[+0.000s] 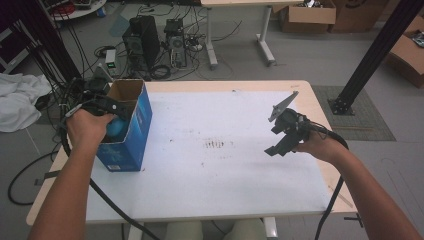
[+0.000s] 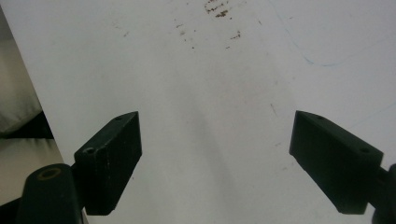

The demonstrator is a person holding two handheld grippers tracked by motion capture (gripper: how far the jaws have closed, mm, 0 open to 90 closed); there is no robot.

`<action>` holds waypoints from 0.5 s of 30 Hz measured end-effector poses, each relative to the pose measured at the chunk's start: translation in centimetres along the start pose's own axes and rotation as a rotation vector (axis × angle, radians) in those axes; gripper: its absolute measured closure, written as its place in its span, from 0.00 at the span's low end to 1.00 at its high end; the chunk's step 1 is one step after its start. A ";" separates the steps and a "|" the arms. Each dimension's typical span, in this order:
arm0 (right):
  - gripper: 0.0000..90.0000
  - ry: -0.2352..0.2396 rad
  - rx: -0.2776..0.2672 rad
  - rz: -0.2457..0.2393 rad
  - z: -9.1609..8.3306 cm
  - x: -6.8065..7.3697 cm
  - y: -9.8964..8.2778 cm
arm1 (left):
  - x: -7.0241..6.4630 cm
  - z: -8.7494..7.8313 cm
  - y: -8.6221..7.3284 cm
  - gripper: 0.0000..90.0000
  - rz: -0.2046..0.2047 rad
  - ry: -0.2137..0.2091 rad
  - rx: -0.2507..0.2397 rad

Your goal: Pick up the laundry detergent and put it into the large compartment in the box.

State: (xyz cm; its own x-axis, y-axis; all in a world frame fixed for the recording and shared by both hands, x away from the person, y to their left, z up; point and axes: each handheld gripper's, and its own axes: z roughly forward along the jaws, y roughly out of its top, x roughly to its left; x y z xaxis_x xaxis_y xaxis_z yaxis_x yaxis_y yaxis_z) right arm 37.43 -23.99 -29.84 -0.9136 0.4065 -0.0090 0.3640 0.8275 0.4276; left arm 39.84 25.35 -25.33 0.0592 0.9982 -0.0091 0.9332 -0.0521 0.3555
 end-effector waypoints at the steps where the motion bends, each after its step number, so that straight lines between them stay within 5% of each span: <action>1: 0.19 0.003 -0.002 0.006 0.0 0.1 0.0 | 0.0 -0.2 0.0 0.30 0.002 -0.001 -0.003; 15: 0.19 -0.007 -0.006 -0.005 -0.5 0.3 0.0 | 0.3 -2.1 0.0 0.23 0.019 -0.035 -0.032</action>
State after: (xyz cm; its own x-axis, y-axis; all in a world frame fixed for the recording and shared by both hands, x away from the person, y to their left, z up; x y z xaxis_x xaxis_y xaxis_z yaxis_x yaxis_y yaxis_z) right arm 37.03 -24.04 -29.35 -0.9142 0.4048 -0.0175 0.3580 0.8271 0.4333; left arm 39.09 25.71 -23.35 0.0900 0.9953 -0.0345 0.9199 -0.0698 0.3860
